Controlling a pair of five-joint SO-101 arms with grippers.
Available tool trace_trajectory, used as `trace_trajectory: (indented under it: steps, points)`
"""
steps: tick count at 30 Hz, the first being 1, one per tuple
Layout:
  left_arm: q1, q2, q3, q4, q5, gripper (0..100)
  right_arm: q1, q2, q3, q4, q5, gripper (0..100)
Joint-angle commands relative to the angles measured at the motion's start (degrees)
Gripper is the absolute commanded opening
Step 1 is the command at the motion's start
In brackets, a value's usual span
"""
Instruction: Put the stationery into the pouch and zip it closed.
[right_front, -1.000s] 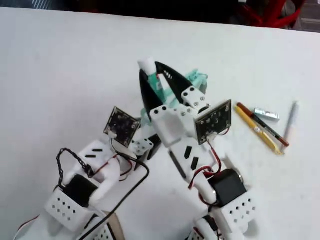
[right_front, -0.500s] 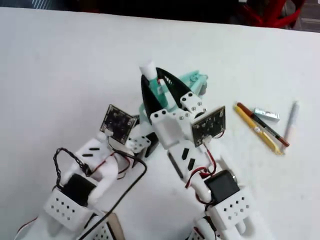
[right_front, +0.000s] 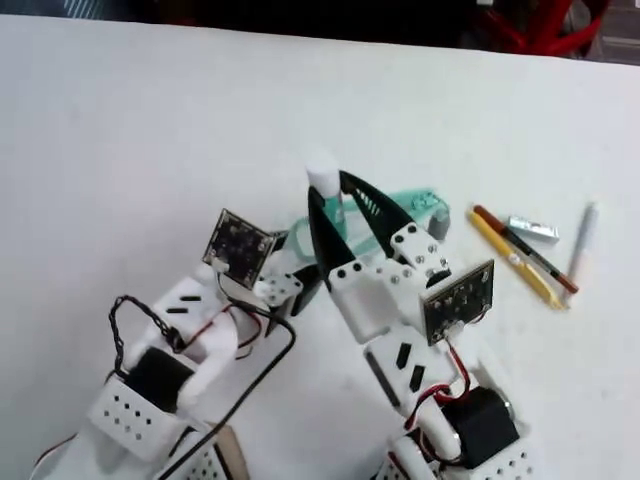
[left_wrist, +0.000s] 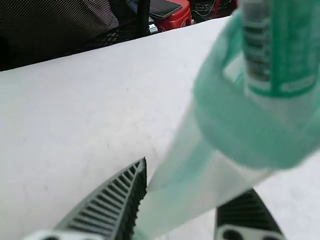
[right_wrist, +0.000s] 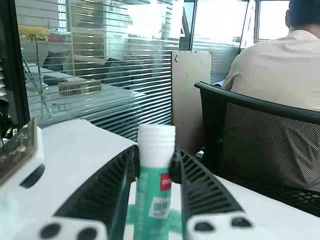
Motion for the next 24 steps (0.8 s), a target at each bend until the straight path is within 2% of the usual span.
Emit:
trace_trajectory:
  steps: [1,10,19,24]
  points:
    - [-1.98,-0.04,-3.78,-1.49,0.26,21,-0.31,-0.22,-0.26,2.15,0.09,2.1]
    - [-1.98,-0.04,-3.78,-1.49,0.26,21,-2.07,-0.57,-0.53,1.63,0.09,1.9]
    - [-1.98,-0.31,-4.13,-1.58,2.29,21,1.27,2.51,7.74,-18.42,0.18,1.8]
    - [-1.98,-0.31,-4.22,-1.58,2.73,21,4.09,7.60,9.14,-24.13,0.18,1.8]
